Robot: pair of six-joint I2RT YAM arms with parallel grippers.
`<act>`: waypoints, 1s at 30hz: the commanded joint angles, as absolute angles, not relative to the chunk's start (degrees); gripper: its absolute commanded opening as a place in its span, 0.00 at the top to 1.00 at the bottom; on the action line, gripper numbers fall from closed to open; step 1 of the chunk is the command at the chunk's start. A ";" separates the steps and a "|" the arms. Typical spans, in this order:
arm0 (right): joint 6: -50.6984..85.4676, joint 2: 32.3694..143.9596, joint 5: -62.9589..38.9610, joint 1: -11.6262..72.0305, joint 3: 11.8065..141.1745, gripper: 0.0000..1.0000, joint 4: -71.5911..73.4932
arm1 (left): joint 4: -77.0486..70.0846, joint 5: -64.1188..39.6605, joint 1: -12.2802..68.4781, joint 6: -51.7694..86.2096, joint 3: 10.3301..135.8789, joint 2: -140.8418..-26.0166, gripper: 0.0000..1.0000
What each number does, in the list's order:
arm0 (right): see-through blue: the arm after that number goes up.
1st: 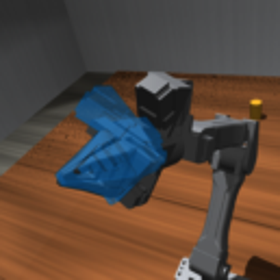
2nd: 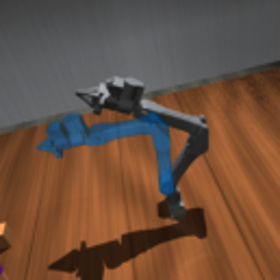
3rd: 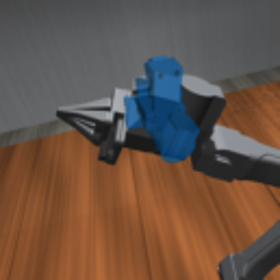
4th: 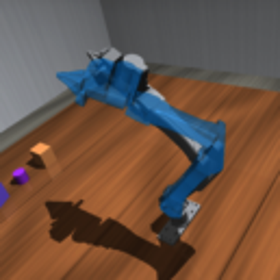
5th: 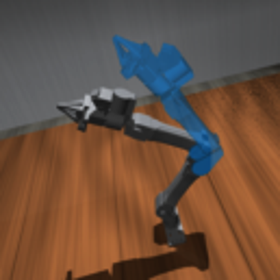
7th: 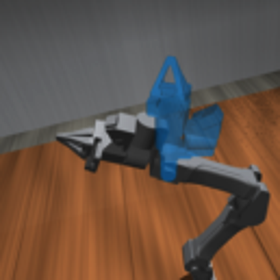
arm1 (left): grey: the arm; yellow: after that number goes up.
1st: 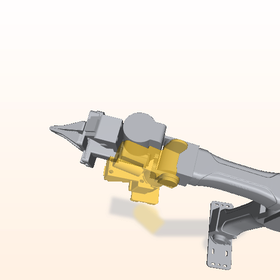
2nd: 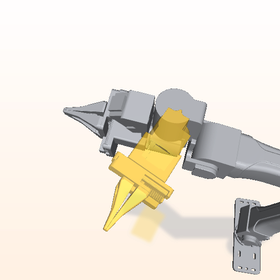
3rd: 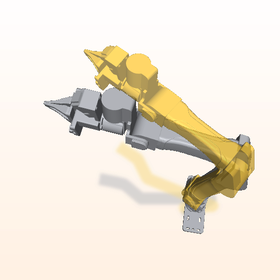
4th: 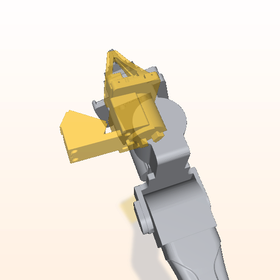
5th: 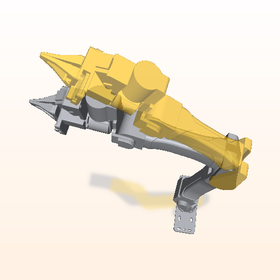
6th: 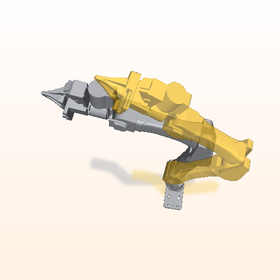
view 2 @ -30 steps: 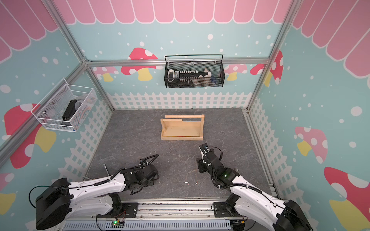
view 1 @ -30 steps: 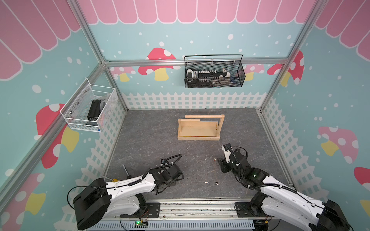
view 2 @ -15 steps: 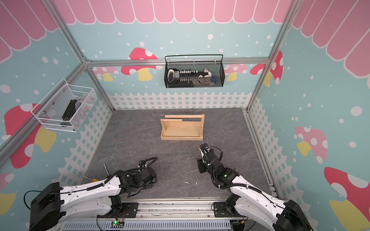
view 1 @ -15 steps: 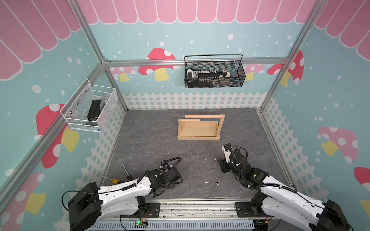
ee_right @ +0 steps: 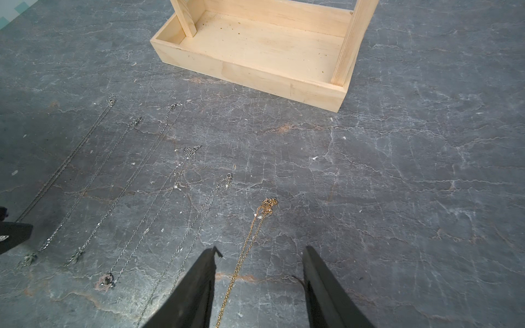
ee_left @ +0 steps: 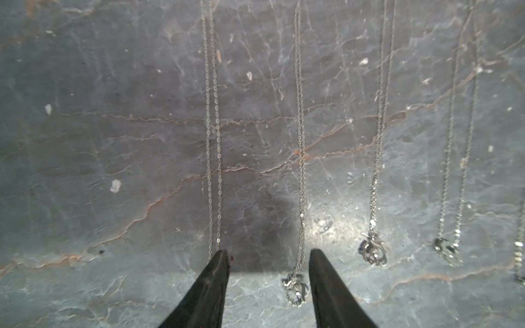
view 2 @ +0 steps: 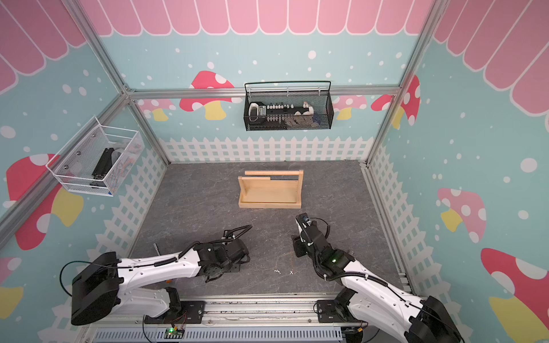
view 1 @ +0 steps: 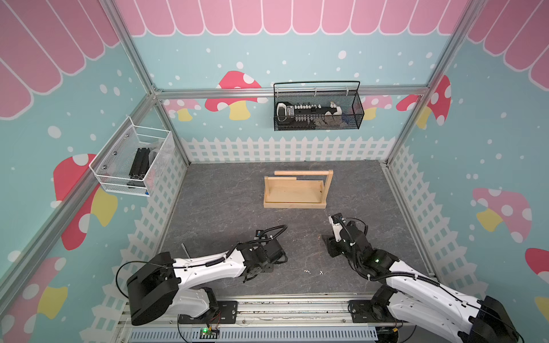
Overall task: Take the necklace off the jewelry display stand
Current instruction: Adjust the necklace at the center of the board.
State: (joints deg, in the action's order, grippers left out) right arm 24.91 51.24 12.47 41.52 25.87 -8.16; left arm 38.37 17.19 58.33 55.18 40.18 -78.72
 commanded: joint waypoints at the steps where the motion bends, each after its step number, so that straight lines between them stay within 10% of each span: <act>1: 25.42 51.65 13.01 41.36 25.21 0.49 -7.89 | 36.85 16.42 58.63 53.93 42.31 -80.68 0.53; 30: 25.48 51.50 13.22 41.40 25.22 0.49 -7.91 | 32.67 13.93 61.86 60.32 35.35 -79.19 0.69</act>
State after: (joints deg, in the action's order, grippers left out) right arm 24.91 51.27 12.49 41.52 25.87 -8.16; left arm 32.84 14.37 60.93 57.34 36.45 -79.50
